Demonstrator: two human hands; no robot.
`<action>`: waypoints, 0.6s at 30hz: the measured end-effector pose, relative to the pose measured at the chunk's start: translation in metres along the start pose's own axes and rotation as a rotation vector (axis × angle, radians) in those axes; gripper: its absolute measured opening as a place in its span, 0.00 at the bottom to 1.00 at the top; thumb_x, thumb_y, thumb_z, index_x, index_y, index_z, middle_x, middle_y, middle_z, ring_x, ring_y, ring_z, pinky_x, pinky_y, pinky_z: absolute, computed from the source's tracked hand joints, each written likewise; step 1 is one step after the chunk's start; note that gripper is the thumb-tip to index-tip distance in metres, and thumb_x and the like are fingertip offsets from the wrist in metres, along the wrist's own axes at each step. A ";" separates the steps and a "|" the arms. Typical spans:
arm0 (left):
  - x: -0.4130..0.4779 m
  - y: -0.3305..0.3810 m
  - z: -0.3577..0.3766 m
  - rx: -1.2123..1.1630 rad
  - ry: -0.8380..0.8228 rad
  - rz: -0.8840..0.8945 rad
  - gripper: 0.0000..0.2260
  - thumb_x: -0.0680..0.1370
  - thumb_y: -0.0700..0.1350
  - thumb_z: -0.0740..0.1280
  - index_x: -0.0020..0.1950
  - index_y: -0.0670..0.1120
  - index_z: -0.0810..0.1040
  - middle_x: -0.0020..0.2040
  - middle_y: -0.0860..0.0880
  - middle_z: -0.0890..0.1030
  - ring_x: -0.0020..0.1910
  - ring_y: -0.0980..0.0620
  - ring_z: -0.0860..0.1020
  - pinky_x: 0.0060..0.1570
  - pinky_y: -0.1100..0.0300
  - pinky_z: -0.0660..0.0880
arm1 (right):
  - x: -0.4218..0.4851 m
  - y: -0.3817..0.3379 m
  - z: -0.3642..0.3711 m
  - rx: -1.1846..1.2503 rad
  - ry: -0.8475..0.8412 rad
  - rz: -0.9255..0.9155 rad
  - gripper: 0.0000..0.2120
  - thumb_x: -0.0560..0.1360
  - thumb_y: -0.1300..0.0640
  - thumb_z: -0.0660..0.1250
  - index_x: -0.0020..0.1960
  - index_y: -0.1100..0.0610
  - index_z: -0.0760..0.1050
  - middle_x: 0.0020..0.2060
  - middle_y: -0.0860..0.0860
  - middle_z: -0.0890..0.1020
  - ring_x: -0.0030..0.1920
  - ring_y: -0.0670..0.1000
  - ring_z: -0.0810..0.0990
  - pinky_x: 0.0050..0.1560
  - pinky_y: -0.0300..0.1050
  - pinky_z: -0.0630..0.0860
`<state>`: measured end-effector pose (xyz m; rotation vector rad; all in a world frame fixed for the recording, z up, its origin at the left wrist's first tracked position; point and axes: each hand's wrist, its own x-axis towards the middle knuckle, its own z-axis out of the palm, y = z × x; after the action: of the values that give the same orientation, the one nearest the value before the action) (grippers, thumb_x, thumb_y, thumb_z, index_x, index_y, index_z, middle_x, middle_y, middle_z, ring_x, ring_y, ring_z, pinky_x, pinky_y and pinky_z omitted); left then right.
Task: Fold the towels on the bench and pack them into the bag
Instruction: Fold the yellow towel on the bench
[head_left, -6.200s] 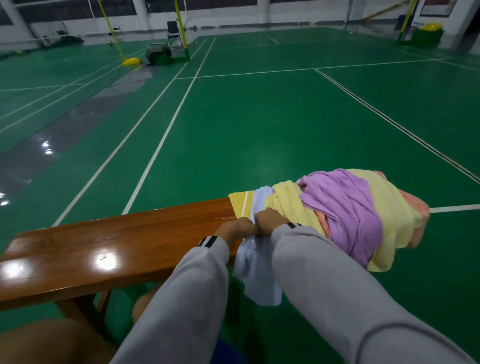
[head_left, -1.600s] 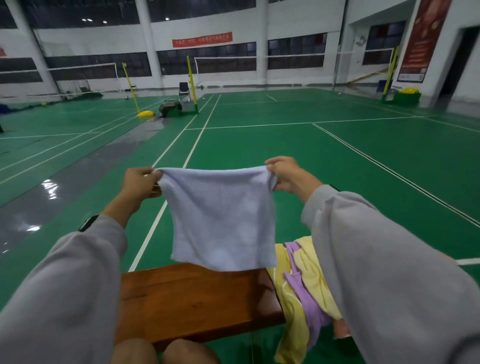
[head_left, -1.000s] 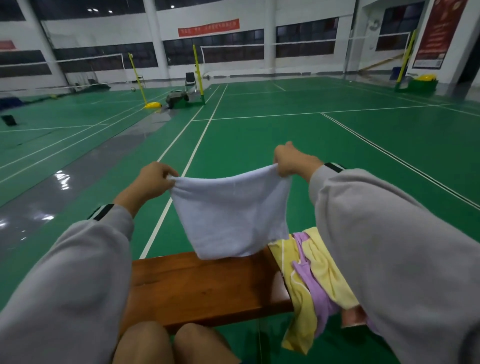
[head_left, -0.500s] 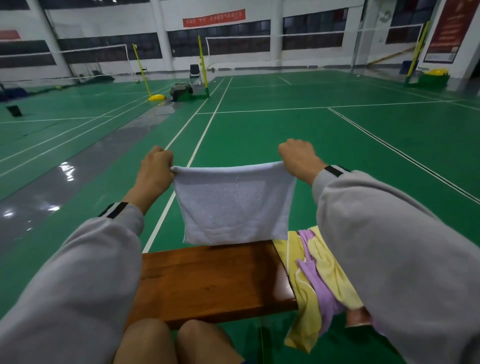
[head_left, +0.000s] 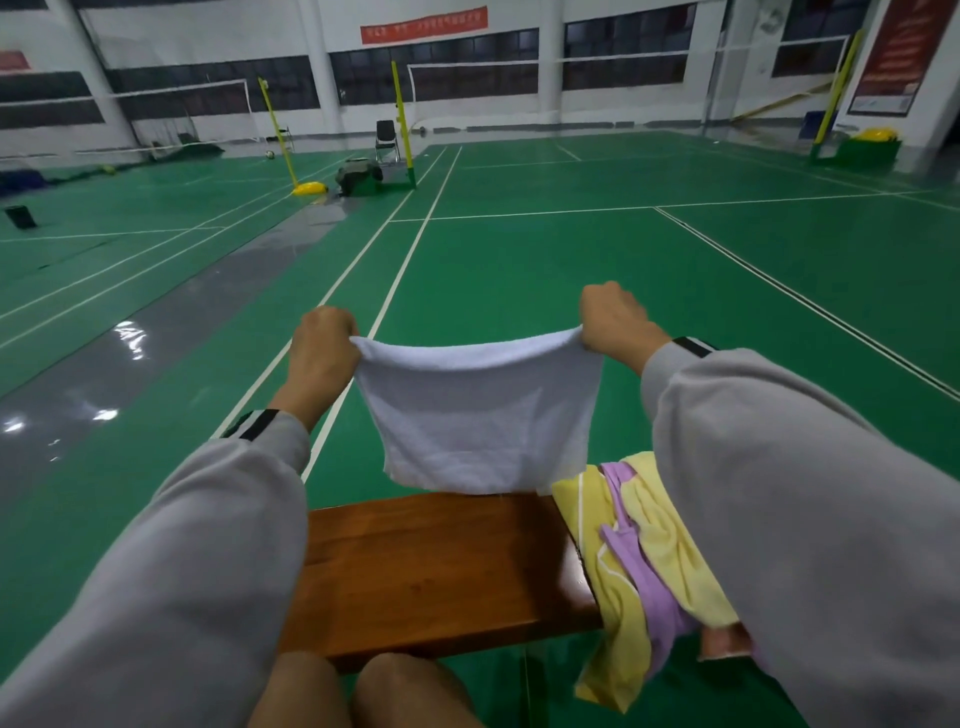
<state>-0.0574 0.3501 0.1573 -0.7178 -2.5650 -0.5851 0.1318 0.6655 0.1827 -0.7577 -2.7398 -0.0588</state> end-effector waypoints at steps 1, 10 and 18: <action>0.001 0.001 0.000 -0.007 0.014 -0.014 0.05 0.66 0.27 0.63 0.34 0.35 0.76 0.32 0.39 0.75 0.32 0.44 0.72 0.32 0.49 0.71 | 0.003 0.000 0.001 0.002 0.007 0.019 0.11 0.75 0.71 0.62 0.37 0.60 0.66 0.41 0.58 0.73 0.42 0.60 0.75 0.42 0.50 0.72; 0.017 -0.016 0.007 -0.440 -0.111 -0.388 0.08 0.66 0.38 0.76 0.40 0.37 0.80 0.39 0.35 0.82 0.37 0.44 0.78 0.44 0.46 0.81 | 0.026 0.016 0.016 0.941 -0.130 0.502 0.08 0.72 0.61 0.73 0.51 0.60 0.80 0.45 0.57 0.84 0.39 0.55 0.82 0.43 0.47 0.78; 0.017 -0.004 0.005 -1.213 -0.221 -0.540 0.11 0.79 0.45 0.71 0.57 0.40 0.78 0.55 0.42 0.82 0.52 0.42 0.82 0.51 0.50 0.81 | 0.034 0.020 0.037 1.456 -0.010 0.698 0.07 0.76 0.56 0.72 0.52 0.57 0.81 0.51 0.57 0.85 0.44 0.55 0.81 0.48 0.52 0.82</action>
<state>-0.0742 0.3564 0.1606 -0.3722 -2.3593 -2.4239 0.1041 0.7044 0.1564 -1.0288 -1.5858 1.7578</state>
